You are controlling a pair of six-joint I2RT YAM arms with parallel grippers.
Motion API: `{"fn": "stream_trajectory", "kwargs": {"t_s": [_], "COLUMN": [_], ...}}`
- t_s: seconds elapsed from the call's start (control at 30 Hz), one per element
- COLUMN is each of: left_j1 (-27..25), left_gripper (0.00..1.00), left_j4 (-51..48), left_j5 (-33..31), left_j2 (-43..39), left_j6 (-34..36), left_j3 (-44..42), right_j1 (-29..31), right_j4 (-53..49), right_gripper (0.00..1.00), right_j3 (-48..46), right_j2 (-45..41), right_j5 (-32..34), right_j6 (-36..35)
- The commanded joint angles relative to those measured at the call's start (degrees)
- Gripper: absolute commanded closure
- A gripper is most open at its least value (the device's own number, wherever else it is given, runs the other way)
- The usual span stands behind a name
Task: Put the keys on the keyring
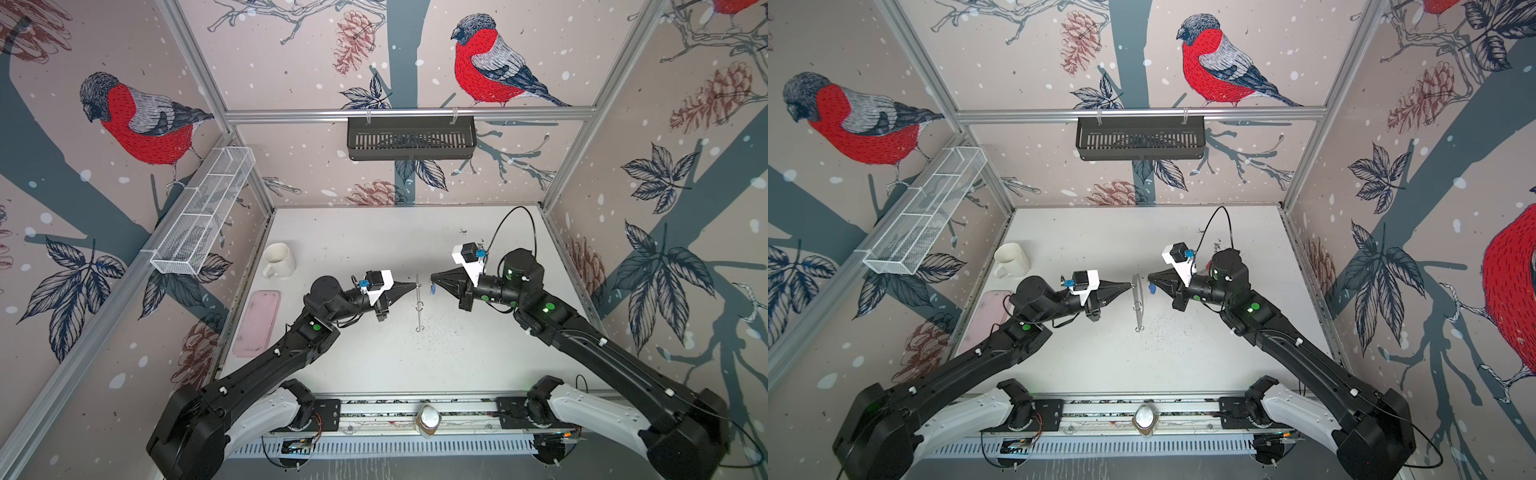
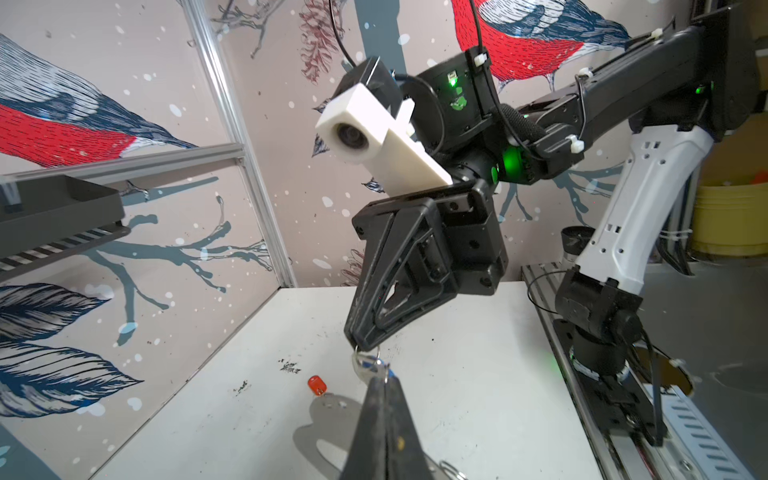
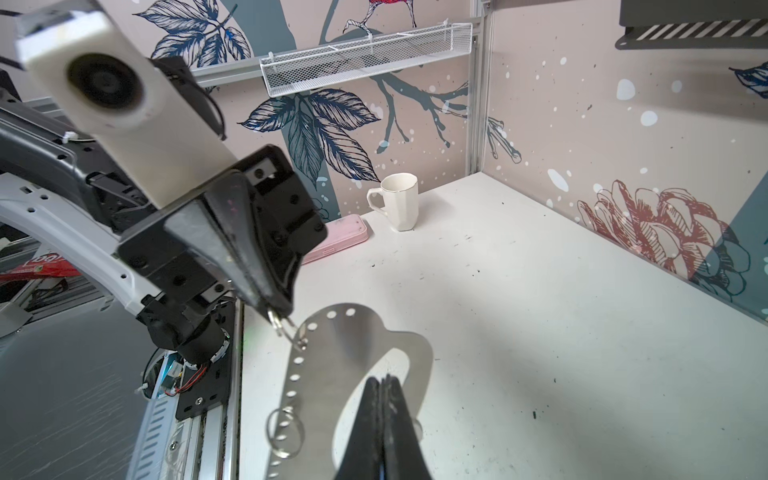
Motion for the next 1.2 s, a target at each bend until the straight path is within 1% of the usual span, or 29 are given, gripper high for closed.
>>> {"fn": "stream_trajectory", "kwargs": {"t_s": [0.0,0.07,0.13,0.23,0.3,0.33,0.4,0.43,0.5,0.57,0.83,0.93,1.03,1.17], "left_j1": [2.09,2.89,3.08,3.29,4.34,5.21,7.21,8.21,9.54,10.40,11.69,12.06,12.59,13.05], "left_gripper": [1.00,1.00,1.00,1.00,1.00,1.00,1.00,1.00,1.00,1.00,1.00,1.00,1.00,1.00], "left_j4": [-2.14,-8.26,-15.99,-25.06,-28.02,-27.91,-26.06,-23.55,-18.60,-15.35,-13.85,-11.34,-6.65,4.05], "left_j5": [13.38,17.83,19.31,21.65,24.11,26.20,30.23,32.01,34.23,35.78,37.56,38.37,39.44,40.55], "left_j2": [2.62,4.61,6.46,7.71,7.92,7.95,7.73,7.58,7.38,7.31,7.49,7.64,8.04,9.26], "left_j6": [1.42,5.00,9.63,16.39,18.98,19.08,17.71,15.93,11.98,9.56,8.33,6.64,3.23,-4.66], "left_j3": [3.33,6.75,10.50,14.51,15.67,15.90,15.62,15.16,14.10,13.63,13.44,12.98,12.21,10.45], "right_j1": [0.43,0.64,0.93,1.32,1.59,1.75,2.27,2.58,3.25,3.62,5.38,6.02,6.70,7.26], "right_j4": [0.53,0.55,0.61,0.95,1.22,1.29,1.40,1.37,1.24,1.14,2.71,2.72,2.98,3.12], "right_gripper": [1.00,1.00,1.00,1.00,1.00,1.00,1.00,1.00,1.00,1.00,1.00,1.00,1.00,1.00], "right_j3": [-0.15,-0.08,-0.13,-0.16,-0.02,0.03,0.07,0.07,0.16,0.17,1.06,2.12,2.99,3.69], "right_j2": [-0.84,-1.11,-1.30,-1.14,-0.91,-0.90,-0.76,-0.76,-0.86,-0.98,0.09,1.38,2.41,3.36], "right_j5": [0.46,0.65,0.89,1.39,1.70,1.70,1.62,1.53,1.53,1.36,1.04,0.19,-0.34,-1.88], "right_j6": [-0.04,-0.26,-0.68,-1.04,-1.05,-1.12,-1.39,-1.70,-2.05,-2.45,-3.24,-3.82,-4.32,-4.97]}}
